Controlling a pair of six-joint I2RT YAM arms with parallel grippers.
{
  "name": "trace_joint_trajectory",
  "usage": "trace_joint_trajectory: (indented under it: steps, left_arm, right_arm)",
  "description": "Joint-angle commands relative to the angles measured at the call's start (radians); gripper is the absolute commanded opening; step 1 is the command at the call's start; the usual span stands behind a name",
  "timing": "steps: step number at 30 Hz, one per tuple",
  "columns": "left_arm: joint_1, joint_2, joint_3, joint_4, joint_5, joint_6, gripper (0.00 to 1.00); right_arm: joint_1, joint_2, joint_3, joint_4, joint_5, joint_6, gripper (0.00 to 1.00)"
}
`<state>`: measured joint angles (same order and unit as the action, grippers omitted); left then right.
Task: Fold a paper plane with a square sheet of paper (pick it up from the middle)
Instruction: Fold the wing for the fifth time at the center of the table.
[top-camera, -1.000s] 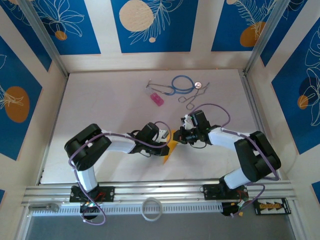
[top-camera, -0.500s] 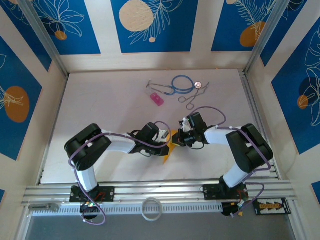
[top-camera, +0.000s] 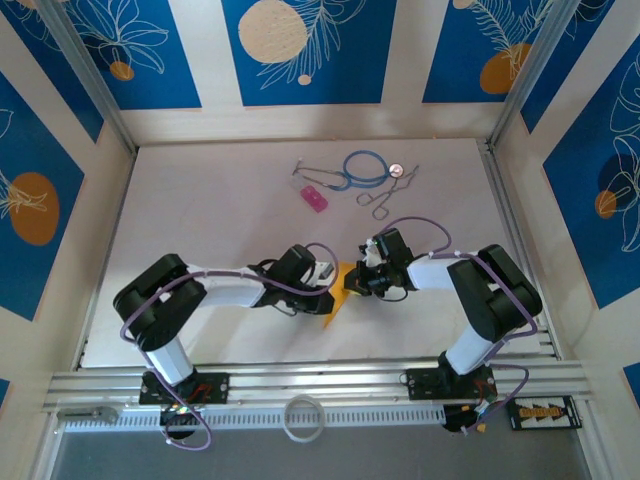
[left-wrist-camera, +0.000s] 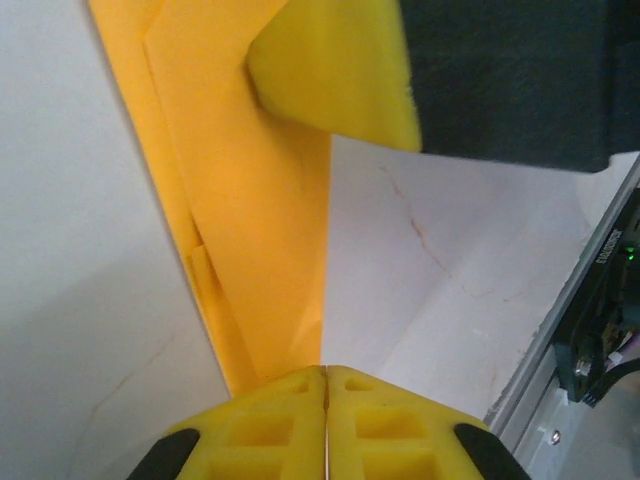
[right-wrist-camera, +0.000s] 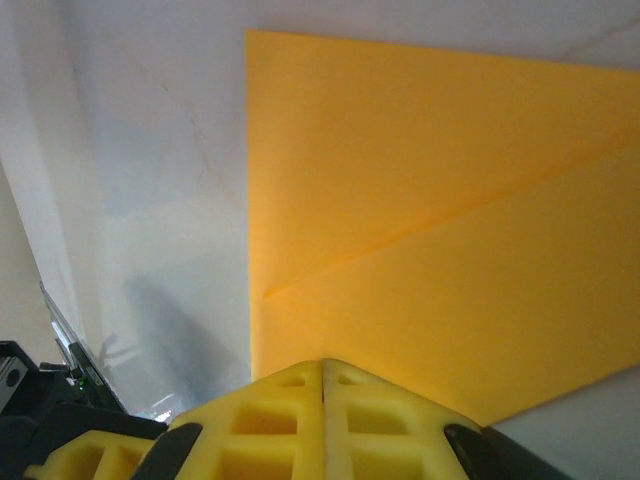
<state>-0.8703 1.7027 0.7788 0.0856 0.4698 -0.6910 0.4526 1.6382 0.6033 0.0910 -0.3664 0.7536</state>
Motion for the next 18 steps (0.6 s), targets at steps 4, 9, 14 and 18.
trace_joint_trajectory:
  steps: [4,9,14,18]
  left_arm:
    - [-0.016,0.046,0.070,0.003,0.028,-0.021,0.12]
    - [-0.032,0.112,0.085,0.023,0.023,-0.031,0.16]
    - [-0.048,0.125,0.066,-0.030,-0.020,-0.026,0.14]
    - [-0.056,0.082,-0.009,-0.012,-0.015,-0.054,0.11]
  right_arm:
    - [0.003,0.036,-0.020,-0.028,0.052,-0.002,0.00]
    - [0.001,0.042,-0.023,-0.021,0.049,0.000,0.00]
    - [0.002,0.050,-0.022,-0.027,0.052,-0.003,0.00]
    - [0.001,0.057,-0.020,-0.035,0.060,-0.008,0.00]
